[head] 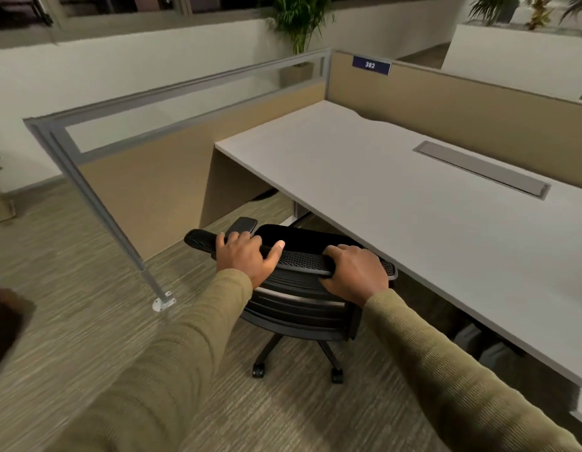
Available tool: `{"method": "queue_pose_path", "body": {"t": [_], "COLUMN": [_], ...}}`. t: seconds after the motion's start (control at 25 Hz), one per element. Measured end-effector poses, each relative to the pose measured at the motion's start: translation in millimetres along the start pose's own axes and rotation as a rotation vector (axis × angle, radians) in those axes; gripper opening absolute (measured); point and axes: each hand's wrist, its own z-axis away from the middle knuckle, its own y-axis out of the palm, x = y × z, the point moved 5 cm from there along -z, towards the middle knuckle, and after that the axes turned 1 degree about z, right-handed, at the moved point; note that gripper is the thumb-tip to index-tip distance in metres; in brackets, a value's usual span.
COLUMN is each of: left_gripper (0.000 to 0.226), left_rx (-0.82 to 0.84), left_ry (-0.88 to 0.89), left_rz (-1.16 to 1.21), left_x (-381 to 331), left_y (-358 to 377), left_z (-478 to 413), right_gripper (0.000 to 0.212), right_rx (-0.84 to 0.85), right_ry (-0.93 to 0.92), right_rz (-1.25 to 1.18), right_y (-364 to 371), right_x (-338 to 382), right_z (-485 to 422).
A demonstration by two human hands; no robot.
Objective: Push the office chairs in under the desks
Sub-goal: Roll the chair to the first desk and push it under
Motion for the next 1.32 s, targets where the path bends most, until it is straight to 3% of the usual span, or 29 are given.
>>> {"method": "queue_pose_path", "body": {"t": [0.4,0.96,1.12,1.32], "left_gripper": [0.090,0.088,0.098,0.086], "left_rx": [0.026,0.023,-0.009,-0.092], "left_ry": [0.082,0.276,0.301,0.312], "left_rz": [-0.022,0.018,0.028,0.121], "left_x": [-0.7,63.9,67.1,68.3], "left_y": [7.4,22.6,21.7,21.0], "left_z": [-127.6,-266.7,-272.5,-262.2], "right_gripper": [0.037,0.032,0.049,0.079], "right_rx": [0.078,0.109,0.119,-0.026], "right_ry": [0.130,0.333,0.412,0.449], "right_rz": [-0.027,0.045,0.068,0.097], "right_y": [20.0,51.5,53.1,55.9], "right_x": [-40.6,-4.8,-0.3,17.1], "right_z": [-106.2,-212.9,-215.2,-166.1]}}
